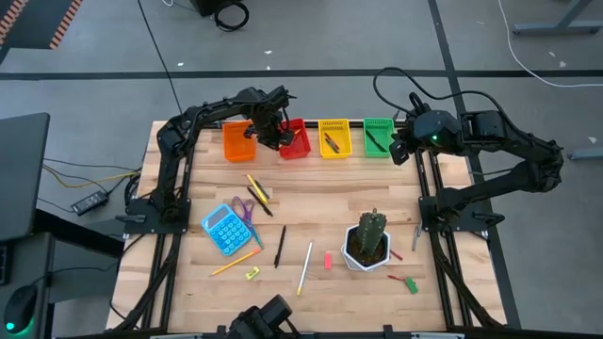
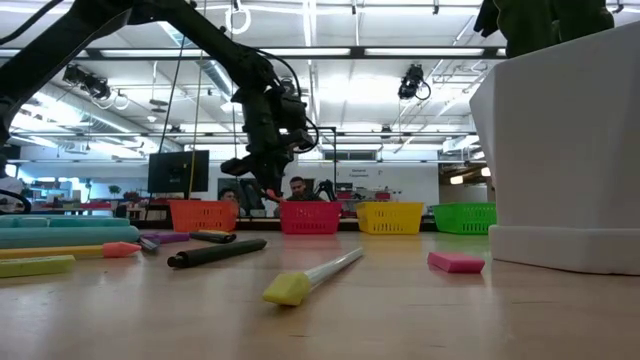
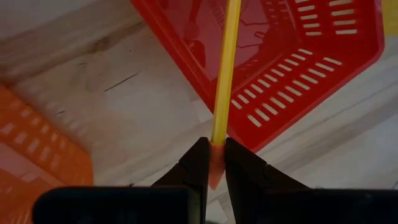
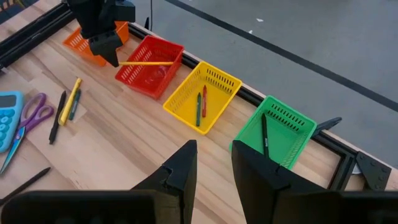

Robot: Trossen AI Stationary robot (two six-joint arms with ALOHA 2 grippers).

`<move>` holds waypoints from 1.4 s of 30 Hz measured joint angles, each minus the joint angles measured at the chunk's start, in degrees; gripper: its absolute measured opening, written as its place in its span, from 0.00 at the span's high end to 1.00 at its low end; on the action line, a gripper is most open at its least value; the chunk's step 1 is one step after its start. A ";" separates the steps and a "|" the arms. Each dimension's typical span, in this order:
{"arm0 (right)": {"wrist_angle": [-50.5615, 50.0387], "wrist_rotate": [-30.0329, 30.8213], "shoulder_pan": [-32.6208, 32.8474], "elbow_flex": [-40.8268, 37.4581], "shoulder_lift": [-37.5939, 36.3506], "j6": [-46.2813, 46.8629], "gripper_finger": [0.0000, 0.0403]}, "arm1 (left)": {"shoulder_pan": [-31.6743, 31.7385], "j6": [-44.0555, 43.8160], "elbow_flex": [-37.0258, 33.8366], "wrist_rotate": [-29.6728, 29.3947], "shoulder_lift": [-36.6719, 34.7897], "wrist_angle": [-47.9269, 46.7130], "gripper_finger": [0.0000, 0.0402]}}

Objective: Sort crayons/erasers/pens/pencils in bins
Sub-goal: Put the top yellow pencil into the red bin, then adjust the red bin

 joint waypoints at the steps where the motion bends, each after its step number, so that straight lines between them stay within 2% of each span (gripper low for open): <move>1: 0.00 0.02 0.00 0.00 0.00 0.00 0.73 | 0.00 -0.10 0.00 0.67 0.00 0.02 0.88; 6: 0.02 0.35 0.02 0.00 0.00 0.00 0.73 | 0.02 -2.39 0.00 2.47 0.00 0.32 0.86; 12: 0.02 0.46 0.02 0.00 0.00 0.00 0.73 | 0.00 -4.55 0.00 2.91 -0.17 0.43 0.77; 24: 0.03 0.46 0.02 0.00 0.00 -0.01 0.73 | -0.52 -2.83 2.17 13.04 -0.20 0.78 0.59; 32: 0.29 0.46 0.00 0.00 0.00 0.46 0.73 | -1.78 -2.56 6.46 13.11 -0.20 2.33 0.60; 37: 0.46 0.46 0.00 0.00 0.02 1.22 0.73 | -2.60 -2.23 7.38 11.15 -0.26 6.75 0.62; 42: 0.46 0.46 0.02 0.00 0.02 1.29 0.73 | -6.70 9.72 7.37 7.86 -0.26 13.02 0.64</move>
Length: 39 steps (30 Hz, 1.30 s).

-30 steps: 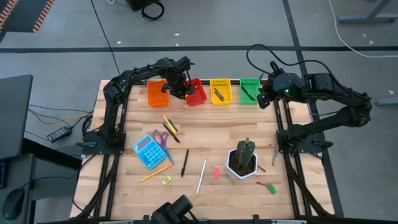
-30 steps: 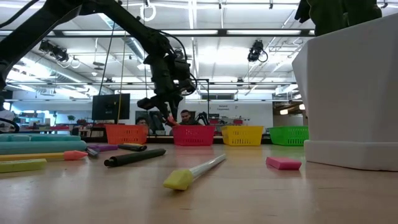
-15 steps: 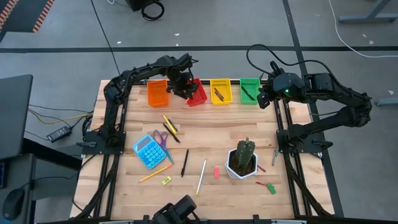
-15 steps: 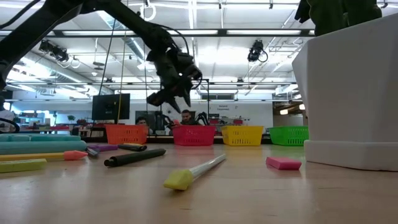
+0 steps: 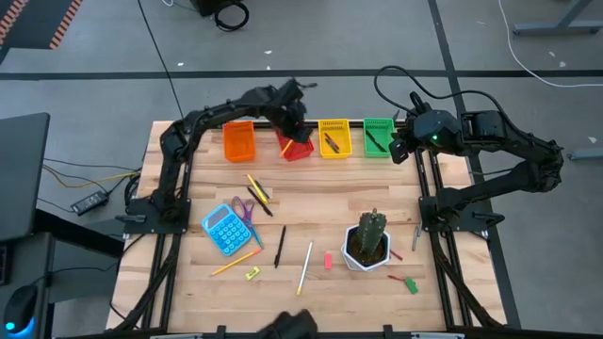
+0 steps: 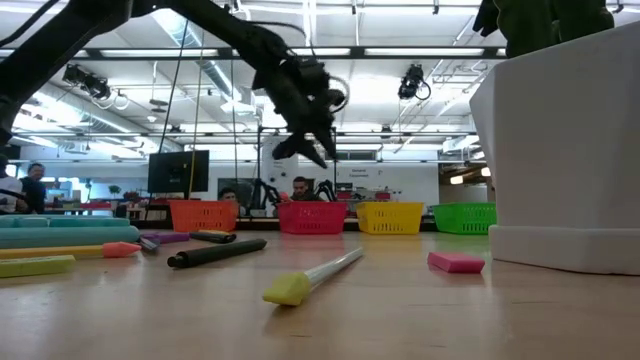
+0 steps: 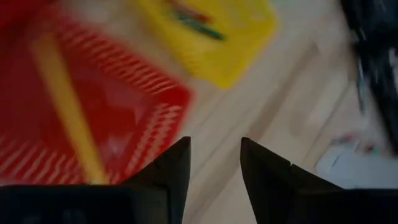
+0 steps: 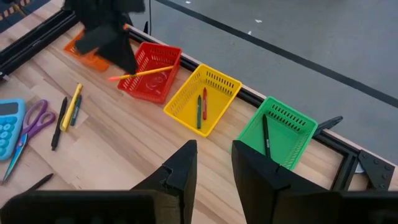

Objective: Sort crayons/erasers/pens/pencils in bins
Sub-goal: Adjust the red bin

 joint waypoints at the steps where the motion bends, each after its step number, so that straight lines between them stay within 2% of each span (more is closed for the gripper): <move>1: 0.00 0.00 0.00 0.00 0.00 0.00 0.73 | -1.16 2.98 0.00 -0.39 0.00 0.83 0.65; 4: 0.00 0.00 0.00 0.00 0.00 0.00 0.73 | -4.87 12.33 0.00 -3.43 0.00 1.23 0.67; 7: 0.00 -0.01 0.00 0.00 0.00 0.00 0.73 | -8.46 19.18 -0.02 -10.95 0.00 -0.17 0.67; 11: -0.02 -0.02 0.00 0.00 0.00 0.00 0.73 | -11.85 23.09 -0.42 -22.25 0.04 -0.54 0.67; 14: -0.01 -0.02 0.00 0.00 0.00 0.41 0.73 | -12.56 24.77 -0.42 -25.35 0.07 -0.43 0.66; 22: -0.02 -0.04 0.00 0.00 0.00 0.44 0.73 | -11.42 28.22 -0.42 -27.37 0.07 -0.23 0.65; 33: -0.02 -0.05 0.00 0.00 0.02 0.44 0.73 | -10.99 29.29 -0.48 -26.65 2.58 -0.46 0.46; 39: -0.02 -1.12 0.04 0.00 0.02 0.32 0.73 | -11.27 28.84 -0.43 -26.62 3.56 1.04 0.48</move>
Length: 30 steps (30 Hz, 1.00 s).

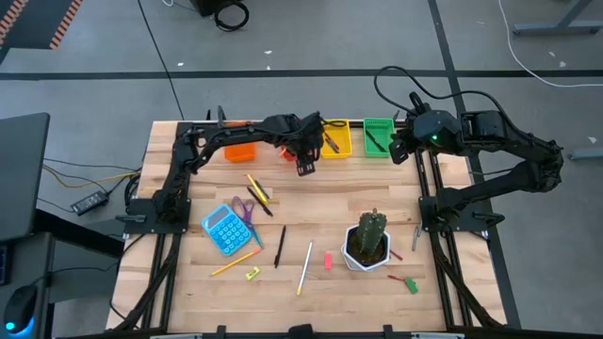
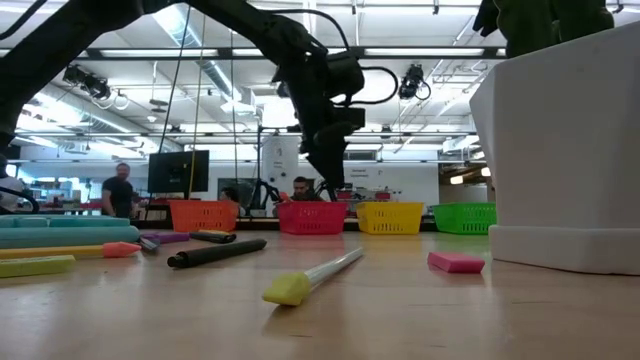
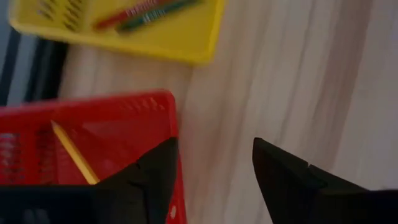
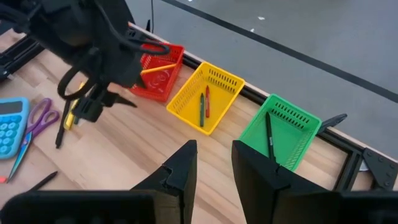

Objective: Sort crayons/erasers/pens/pencils in bins
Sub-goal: Adjust the red bin

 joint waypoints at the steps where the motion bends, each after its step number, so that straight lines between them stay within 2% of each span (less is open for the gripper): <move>1: -0.01 -0.38 0.00 0.00 0.00 -0.37 0.73 | 0.04 -0.57 0.04 -0.01 0.15 0.33 0.49; 14: -0.02 -2.01 0.00 0.00 0.00 -4.01 0.73 | 0.35 -4.00 -0.03 1.05 2.10 -0.26 0.62; 21: 0.00 2.03 0.00 0.00 0.00 -4.42 0.73 | 0.52 -1.04 -0.03 1.28 2.10 -3.42 0.72; 30: 0.15 2.58 -0.04 0.00 0.00 -3.72 0.73 | 0.64 -1.00 -0.03 1.46 2.10 -7.92 0.89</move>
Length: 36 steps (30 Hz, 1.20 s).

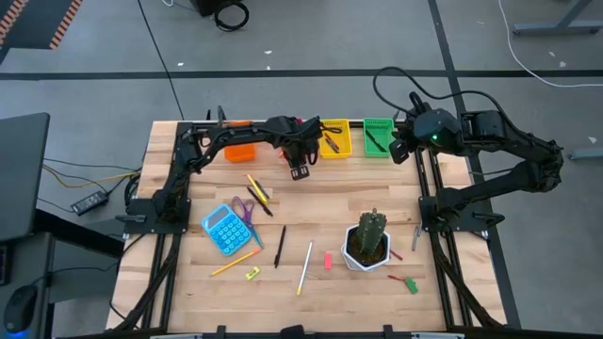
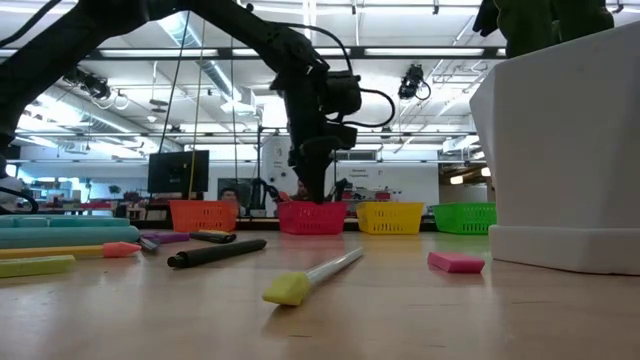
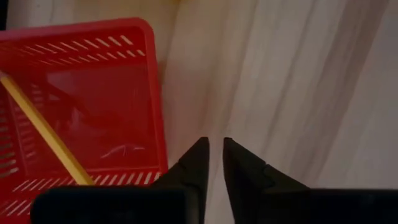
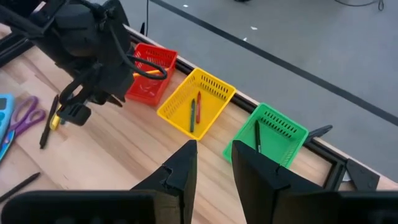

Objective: Sort crayons/erasers/pens/pencils in bins
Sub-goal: Adjust the red bin

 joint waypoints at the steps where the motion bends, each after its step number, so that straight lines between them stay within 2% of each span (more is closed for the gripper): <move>1: 0.00 0.01 0.00 0.00 0.00 -0.52 0.73 | 0.08 -0.02 0.00 0.02 0.00 -0.04 0.91; 6: 0.02 0.02 0.00 0.00 0.00 -2.62 0.73 | 0.24 -0.04 0.00 -0.07 0.00 -0.08 0.98; 14: 0.02 0.00 0.00 0.00 0.00 -2.19 0.73 | 0.16 0.09 0.00 -0.08 -0.02 -1.91 0.98; 21: 0.02 -0.03 0.02 0.00 -0.02 -1.52 0.73 | 0.17 7.36 0.00 -0.20 -0.04 -7.07 0.97; 26: -0.02 -0.11 0.02 0.00 -0.02 -1.57 0.73 | 0.39 7.41 0.00 -0.19 -0.21 -8.78 0.99; 32: -0.07 -0.22 0.04 0.00 -0.02 -1.59 0.73 | 0.46 4.56 0.00 -0.85 -1.96 -7.23 0.90; 36: -0.13 -0.24 0.04 0.00 -0.02 -1.78 0.73 | 0.39 5.61 0.04 -0.95 -3.41 -3.62 0.84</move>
